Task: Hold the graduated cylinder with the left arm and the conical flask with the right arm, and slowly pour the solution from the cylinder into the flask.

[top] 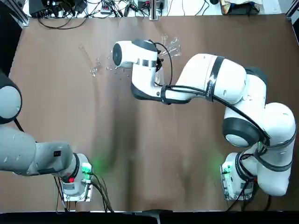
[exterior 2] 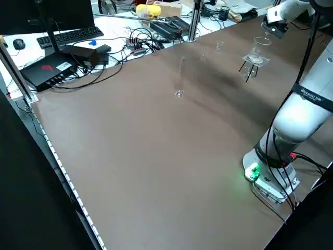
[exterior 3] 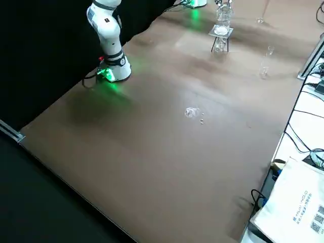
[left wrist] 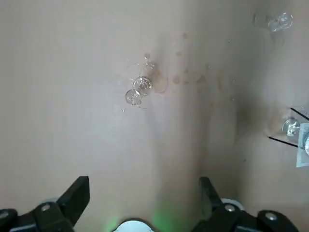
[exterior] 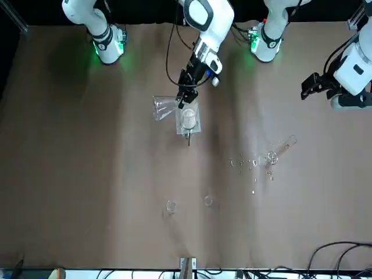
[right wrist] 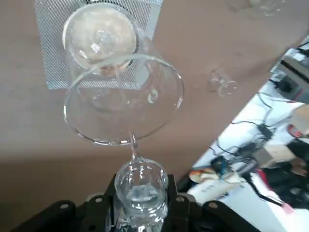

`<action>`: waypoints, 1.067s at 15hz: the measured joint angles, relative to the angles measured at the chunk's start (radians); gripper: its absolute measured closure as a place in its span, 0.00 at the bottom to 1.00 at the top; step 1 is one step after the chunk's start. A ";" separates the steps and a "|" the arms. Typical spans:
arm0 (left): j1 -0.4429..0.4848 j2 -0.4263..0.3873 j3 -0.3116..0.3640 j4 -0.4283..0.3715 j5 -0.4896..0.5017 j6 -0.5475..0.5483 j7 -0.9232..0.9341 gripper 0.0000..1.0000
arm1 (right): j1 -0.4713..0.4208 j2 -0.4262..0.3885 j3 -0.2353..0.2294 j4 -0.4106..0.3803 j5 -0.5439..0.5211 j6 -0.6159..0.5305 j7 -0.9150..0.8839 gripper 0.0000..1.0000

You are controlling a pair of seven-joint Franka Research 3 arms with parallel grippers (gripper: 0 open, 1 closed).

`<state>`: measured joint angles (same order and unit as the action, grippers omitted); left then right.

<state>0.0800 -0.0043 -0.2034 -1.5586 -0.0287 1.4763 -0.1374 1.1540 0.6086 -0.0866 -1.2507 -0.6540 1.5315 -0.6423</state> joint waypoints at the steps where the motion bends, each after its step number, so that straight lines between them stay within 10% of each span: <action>1: 0.000 0.000 0.000 0.000 0.000 0.000 0.000 0.00 | -0.015 0.000 -0.001 0.005 0.030 0.000 0.000 0.61; 16: 0.001 0.004 0.000 0.000 0.000 0.001 0.000 0.00 | -0.134 -0.072 -0.007 0.034 0.343 0.082 0.000 0.61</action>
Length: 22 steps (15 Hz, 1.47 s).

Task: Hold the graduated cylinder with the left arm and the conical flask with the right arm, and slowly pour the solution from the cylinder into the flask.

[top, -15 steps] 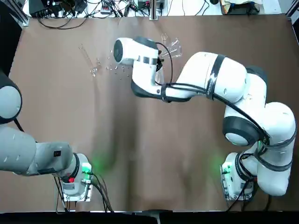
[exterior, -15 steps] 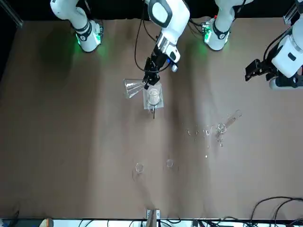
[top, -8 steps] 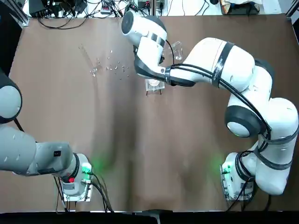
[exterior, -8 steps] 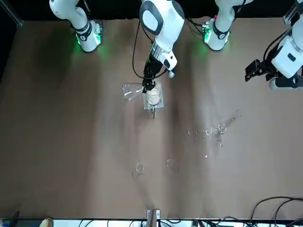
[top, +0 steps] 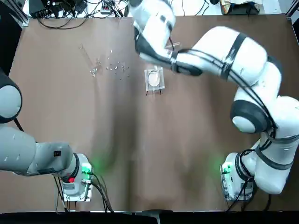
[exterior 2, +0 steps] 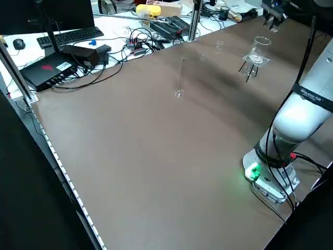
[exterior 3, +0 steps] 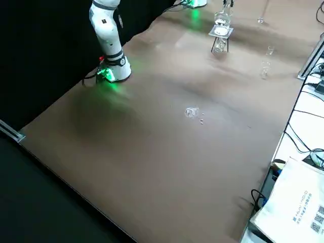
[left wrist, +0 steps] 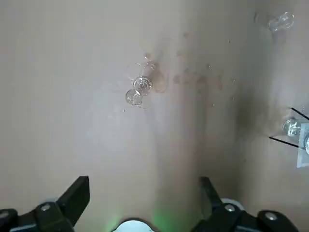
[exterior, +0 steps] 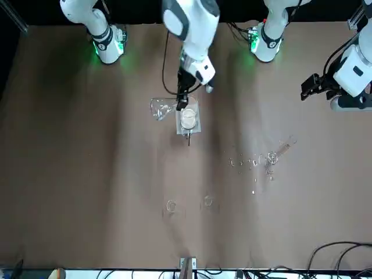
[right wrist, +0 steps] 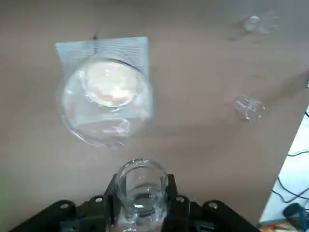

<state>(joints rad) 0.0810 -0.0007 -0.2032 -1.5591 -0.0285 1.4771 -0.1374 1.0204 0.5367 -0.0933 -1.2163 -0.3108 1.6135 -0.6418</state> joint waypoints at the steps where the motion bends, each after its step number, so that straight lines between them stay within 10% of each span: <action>1: 0.000 0.000 0.000 0.000 0.000 0.000 0.000 0.00 | -0.030 -0.018 -0.002 0.001 0.030 0.015 -0.002 0.61; 8: 0.000 0.002 0.000 -0.005 0.001 0.069 0.001 0.00 | -0.426 -0.153 -0.011 -0.054 0.415 0.071 -0.351 0.61; 22: 0.001 0.028 0.011 -0.024 0.001 0.143 0.001 0.00 | -1.208 -0.190 -0.014 -0.527 1.028 0.048 -1.465 0.61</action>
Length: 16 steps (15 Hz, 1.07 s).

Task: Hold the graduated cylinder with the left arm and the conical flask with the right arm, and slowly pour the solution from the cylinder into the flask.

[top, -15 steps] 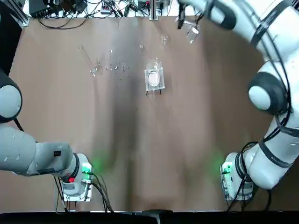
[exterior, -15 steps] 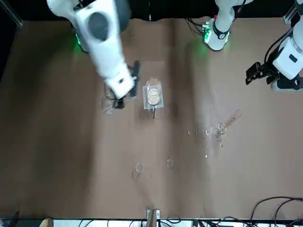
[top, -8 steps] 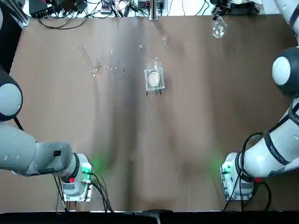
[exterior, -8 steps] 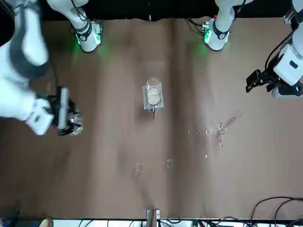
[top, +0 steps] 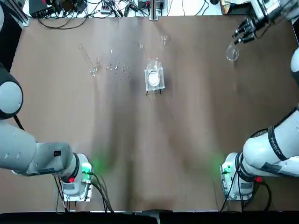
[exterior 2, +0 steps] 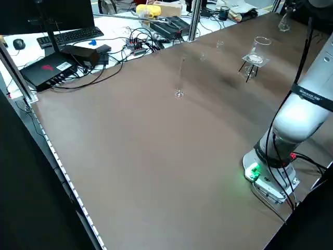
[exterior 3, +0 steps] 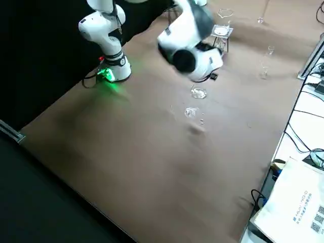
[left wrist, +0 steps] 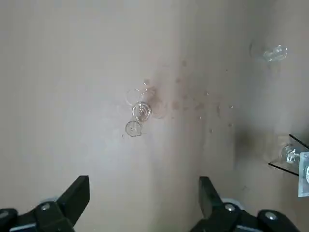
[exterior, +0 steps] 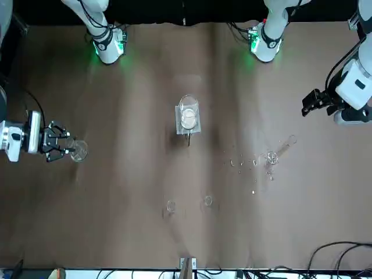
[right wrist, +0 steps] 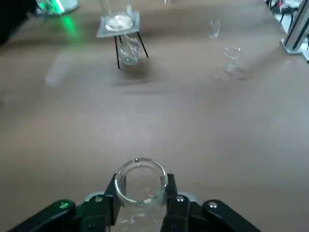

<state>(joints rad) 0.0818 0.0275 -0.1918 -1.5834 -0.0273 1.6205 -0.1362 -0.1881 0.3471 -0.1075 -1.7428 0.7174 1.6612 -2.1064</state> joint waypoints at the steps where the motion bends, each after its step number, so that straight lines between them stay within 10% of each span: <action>1: -0.002 0.000 0.004 0.001 0.000 0.001 0.000 0.00 | -0.032 0.004 0.000 -0.035 0.029 -0.015 -0.051 0.61; 8: 0.002 0.000 0.015 0.003 0.000 0.001 0.000 0.00 | -0.189 0.194 0.003 -0.115 0.155 -0.053 -0.368 0.61; 16: 0.001 0.000 0.012 0.004 0.000 0.001 0.000 0.00 | -0.194 0.228 0.006 -0.105 0.162 -0.049 -0.401 0.61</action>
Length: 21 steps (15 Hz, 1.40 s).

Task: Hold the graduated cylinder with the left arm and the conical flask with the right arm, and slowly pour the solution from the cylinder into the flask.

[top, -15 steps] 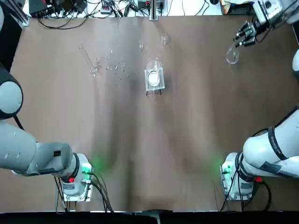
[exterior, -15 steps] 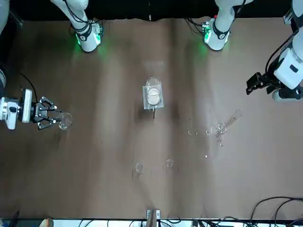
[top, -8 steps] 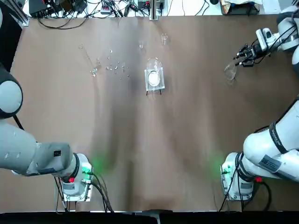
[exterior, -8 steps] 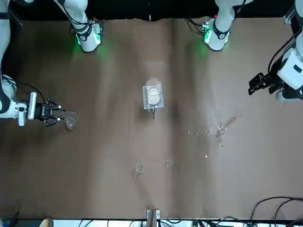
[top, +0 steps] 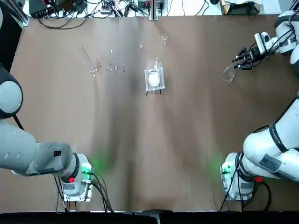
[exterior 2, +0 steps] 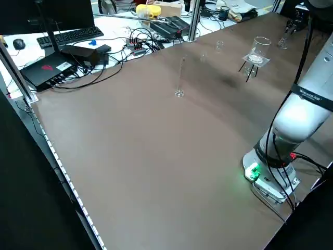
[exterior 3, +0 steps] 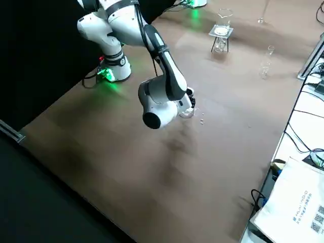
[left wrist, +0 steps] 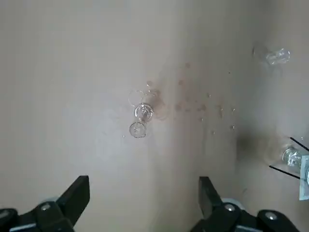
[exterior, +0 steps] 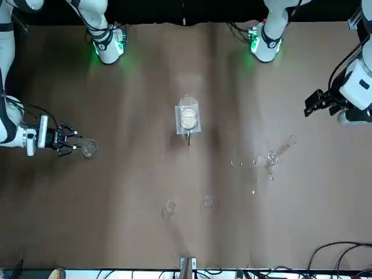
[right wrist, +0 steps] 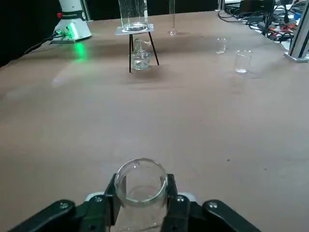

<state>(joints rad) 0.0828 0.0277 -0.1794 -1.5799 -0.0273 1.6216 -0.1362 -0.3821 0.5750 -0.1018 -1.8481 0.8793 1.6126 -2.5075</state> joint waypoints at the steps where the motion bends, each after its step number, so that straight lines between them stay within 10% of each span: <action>1: 0.000 0.000 0.000 0.000 0.000 0.000 0.000 0.00 | 0.000 0.000 0.001 0.007 0.000 0.000 0.000 0.58; 9: -0.003 0.000 -0.002 0.000 0.002 0.000 -0.002 0.00 | 0.000 0.000 0.003 0.057 0.000 -0.023 0.122 0.01; 21: -0.001 0.000 -0.001 0.000 0.016 0.000 -0.002 0.00 | 0.099 -0.088 0.014 0.424 -0.243 -0.201 1.051 0.00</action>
<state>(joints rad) 0.0816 0.0279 -0.1807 -1.5798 -0.0113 1.6216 -0.1378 -0.2829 0.4866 -0.0880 -1.4237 0.6359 1.4115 -1.4566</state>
